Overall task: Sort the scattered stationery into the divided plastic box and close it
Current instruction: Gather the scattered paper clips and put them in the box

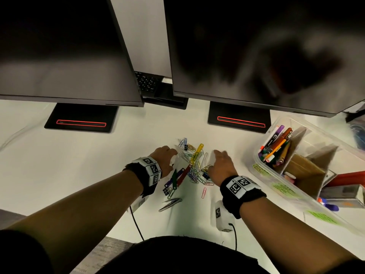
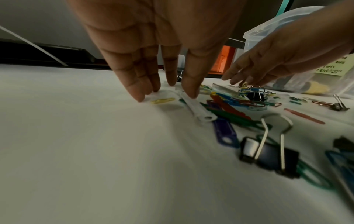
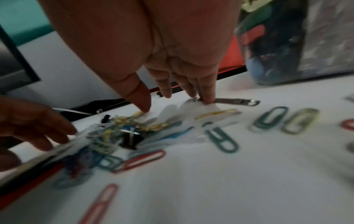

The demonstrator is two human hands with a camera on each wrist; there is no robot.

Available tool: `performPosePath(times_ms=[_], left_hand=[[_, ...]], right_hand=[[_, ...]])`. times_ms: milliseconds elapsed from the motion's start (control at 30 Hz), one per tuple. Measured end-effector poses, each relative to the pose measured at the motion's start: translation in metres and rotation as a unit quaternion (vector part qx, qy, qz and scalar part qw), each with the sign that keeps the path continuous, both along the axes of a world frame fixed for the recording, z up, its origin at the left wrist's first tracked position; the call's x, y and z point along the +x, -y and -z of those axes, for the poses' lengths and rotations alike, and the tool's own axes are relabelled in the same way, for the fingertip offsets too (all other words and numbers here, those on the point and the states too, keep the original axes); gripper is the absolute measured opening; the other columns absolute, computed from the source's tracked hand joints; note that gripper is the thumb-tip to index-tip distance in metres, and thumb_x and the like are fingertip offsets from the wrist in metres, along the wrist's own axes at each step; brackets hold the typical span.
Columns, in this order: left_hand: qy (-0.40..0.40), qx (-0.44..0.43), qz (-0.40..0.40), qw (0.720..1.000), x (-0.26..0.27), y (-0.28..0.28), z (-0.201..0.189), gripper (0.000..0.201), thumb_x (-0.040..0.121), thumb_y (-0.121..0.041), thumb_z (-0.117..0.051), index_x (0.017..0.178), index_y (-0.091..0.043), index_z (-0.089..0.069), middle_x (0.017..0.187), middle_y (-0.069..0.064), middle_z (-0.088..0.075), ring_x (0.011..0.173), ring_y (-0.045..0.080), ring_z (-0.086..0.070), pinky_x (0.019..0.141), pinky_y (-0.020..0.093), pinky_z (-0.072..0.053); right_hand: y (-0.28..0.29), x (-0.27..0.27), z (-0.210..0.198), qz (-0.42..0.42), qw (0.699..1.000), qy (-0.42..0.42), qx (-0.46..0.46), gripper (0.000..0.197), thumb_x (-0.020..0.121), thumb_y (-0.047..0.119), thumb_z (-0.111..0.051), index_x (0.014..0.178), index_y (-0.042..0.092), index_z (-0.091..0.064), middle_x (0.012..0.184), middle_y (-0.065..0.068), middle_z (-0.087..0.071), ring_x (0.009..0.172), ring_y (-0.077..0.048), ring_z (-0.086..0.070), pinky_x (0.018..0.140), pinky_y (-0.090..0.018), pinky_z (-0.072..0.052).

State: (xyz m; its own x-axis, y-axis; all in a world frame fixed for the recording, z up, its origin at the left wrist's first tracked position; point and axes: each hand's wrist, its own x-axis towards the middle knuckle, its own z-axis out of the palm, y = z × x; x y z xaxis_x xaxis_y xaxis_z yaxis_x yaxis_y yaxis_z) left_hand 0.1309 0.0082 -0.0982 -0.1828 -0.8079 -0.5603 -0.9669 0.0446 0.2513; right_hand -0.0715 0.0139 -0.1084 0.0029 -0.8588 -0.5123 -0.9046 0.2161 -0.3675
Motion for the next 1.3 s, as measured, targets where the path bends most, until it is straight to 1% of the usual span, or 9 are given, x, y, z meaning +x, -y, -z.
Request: performPosePath(times_ms=[67,167,367,500,700,933,1067,1167,1300], left_hand=[[-0.008,0.001,-0.018,1.000,0.003,0.000,0.000,0.058,0.089,-0.023,-0.057,0.141,-0.019,-0.033,0.141,0.009,-0.039,0.133,0.028,-0.038,0.109,0.036,-0.033],[-0.023,-0.007,-0.045,0.999,0.008,0.001,-0.002,0.049,0.090,-0.023,-0.056,0.136,-0.020,-0.039,0.136,0.008,-0.045,0.127,0.026,-0.044,0.107,0.035,-0.037],[0.001,-0.023,0.046,0.999,0.003,0.011,-0.009,0.056,0.091,-0.012,-0.049,0.142,-0.030,-0.034,0.139,0.006,-0.039,0.131,0.026,-0.036,0.108,0.037,-0.036],[0.035,-0.019,0.122,0.992,-0.009,0.020,-0.014,0.063,0.090,-0.008,-0.048,0.145,-0.032,-0.028,0.145,0.008,-0.030,0.135,0.027,-0.029,0.110,0.040,-0.035],[0.059,-0.051,0.160,0.984,-0.014,0.031,-0.008,0.053,0.090,-0.013,-0.050,0.139,-0.030,-0.038,0.137,0.008,-0.036,0.128,0.026,-0.034,0.104,0.038,-0.039],[0.042,-0.035,0.116,0.992,-0.011,0.033,0.003,0.034,0.092,-0.025,-0.055,0.125,-0.021,-0.051,0.129,0.007,-0.046,0.121,0.026,-0.043,0.098,0.034,-0.039],[0.065,-0.044,0.117,0.990,-0.011,0.026,0.006,0.026,0.092,-0.032,-0.051,0.116,-0.021,-0.054,0.120,0.006,-0.050,0.115,0.025,-0.046,0.091,0.035,-0.041],[0.074,-0.042,0.101,0.991,-0.012,0.024,0.008,0.023,0.092,-0.033,-0.050,0.111,-0.022,-0.055,0.117,0.005,-0.052,0.111,0.025,-0.049,0.090,0.034,-0.040],[0.096,-0.043,0.113,0.988,-0.012,0.021,0.009,0.025,0.094,-0.033,-0.044,0.114,-0.020,-0.051,0.118,0.005,-0.053,0.111,0.025,-0.050,0.093,0.035,-0.038]], right_hand=[[0.002,0.008,-0.004,-0.002,0.997,0.068,-0.027,0.051,0.092,0.010,-0.042,0.141,0.009,-0.031,0.149,-0.015,-0.030,0.137,-0.028,-0.030,0.113,-0.032,-0.026],[0.015,0.014,-0.010,-0.003,0.992,0.098,-0.080,0.045,0.089,0.002,-0.043,0.134,0.010,-0.044,0.140,-0.013,-0.044,0.129,-0.026,-0.041,0.107,-0.028,-0.031],[0.033,0.016,-0.010,-0.197,0.979,-0.007,-0.059,0.062,0.082,-0.010,-0.040,0.135,0.022,-0.047,0.142,-0.009,-0.037,0.129,-0.029,-0.032,0.108,-0.033,-0.032],[0.036,0.013,-0.004,-0.223,0.971,-0.045,-0.072,0.056,0.085,-0.005,-0.041,0.133,0.023,-0.049,0.130,-0.008,-0.043,0.121,-0.027,-0.036,0.101,-0.036,-0.041],[0.028,-0.010,0.007,-0.182,0.977,-0.052,-0.097,0.030,0.092,0.007,-0.045,0.114,0.017,-0.062,0.117,-0.007,-0.053,0.112,-0.026,-0.042,0.091,-0.032,-0.041],[0.015,-0.033,0.006,-0.109,0.991,-0.032,-0.076,0.016,0.088,0.017,-0.057,0.099,0.011,-0.068,0.105,-0.011,-0.062,0.105,-0.030,-0.052,0.089,-0.030,-0.040],[0.011,-0.039,-0.002,-0.005,0.994,0.034,-0.099,0.008,0.088,0.012,-0.058,0.086,0.008,-0.065,0.095,-0.011,-0.066,0.090,-0.027,-0.060,0.075,-0.027,-0.043],[0.008,-0.045,-0.008,0.061,0.991,0.061,-0.100,0.020,0.090,0.010,-0.053,0.071,0.015,-0.050,0.083,-0.008,-0.064,0.076,-0.025,-0.058,0.065,-0.024,-0.040],[0.001,-0.043,-0.008,0.065,0.994,0.027,-0.083,0.010,0.087,0.004,-0.053,0.081,0.013,-0.050,0.095,-0.015,-0.066,0.089,-0.031,-0.061,0.071,-0.027,-0.044]])
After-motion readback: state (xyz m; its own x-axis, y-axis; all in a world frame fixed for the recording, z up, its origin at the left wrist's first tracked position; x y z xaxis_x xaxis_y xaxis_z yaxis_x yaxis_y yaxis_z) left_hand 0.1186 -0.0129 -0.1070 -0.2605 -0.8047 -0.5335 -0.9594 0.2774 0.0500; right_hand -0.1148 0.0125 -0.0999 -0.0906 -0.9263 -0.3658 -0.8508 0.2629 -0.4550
